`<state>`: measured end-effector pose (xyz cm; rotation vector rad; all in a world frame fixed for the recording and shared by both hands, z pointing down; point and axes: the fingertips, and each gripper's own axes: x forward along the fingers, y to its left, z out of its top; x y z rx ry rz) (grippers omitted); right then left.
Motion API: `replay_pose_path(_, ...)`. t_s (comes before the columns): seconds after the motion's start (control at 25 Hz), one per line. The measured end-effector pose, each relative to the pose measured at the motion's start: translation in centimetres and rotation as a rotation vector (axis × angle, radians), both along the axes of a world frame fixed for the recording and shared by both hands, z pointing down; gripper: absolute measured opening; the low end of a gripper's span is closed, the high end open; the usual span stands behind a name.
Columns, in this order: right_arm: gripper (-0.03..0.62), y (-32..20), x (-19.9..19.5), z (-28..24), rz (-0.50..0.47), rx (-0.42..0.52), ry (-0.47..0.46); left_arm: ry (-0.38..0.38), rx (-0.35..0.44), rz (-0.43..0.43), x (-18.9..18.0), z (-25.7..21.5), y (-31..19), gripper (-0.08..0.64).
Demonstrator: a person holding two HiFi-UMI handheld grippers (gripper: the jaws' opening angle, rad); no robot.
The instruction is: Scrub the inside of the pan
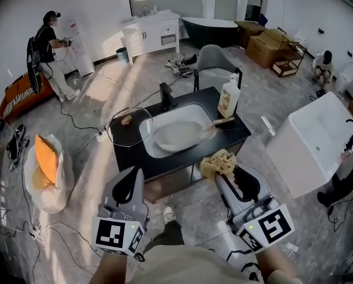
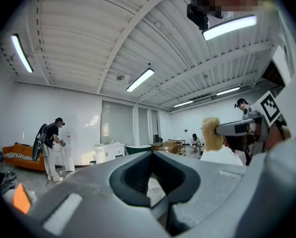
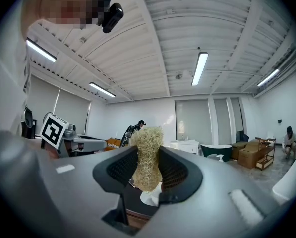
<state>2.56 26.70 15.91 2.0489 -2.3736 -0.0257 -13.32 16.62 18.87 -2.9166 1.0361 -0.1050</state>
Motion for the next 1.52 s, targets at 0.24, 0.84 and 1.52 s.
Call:
replay_pose_path(0.24,0.137,-8.1,1.0,0.6,0.015,-0.043,-0.020,-0.013,-0.043,0.057,2.0,0.9,-7.3,0.002)
replay_pose_path(0.84,0.137,-23.5,3.3,2.6,0.054,-0.128,-0.033,-0.019,-0.094,0.110,3.1,2.7,-21.9,0.002)
replay_pose_path(1.52,0.137,-30.3,7.5,6.4,0.013,-0.223,-0.029,-0.067,-0.195,0.029,6.3,6.4,-28.3,0.002)
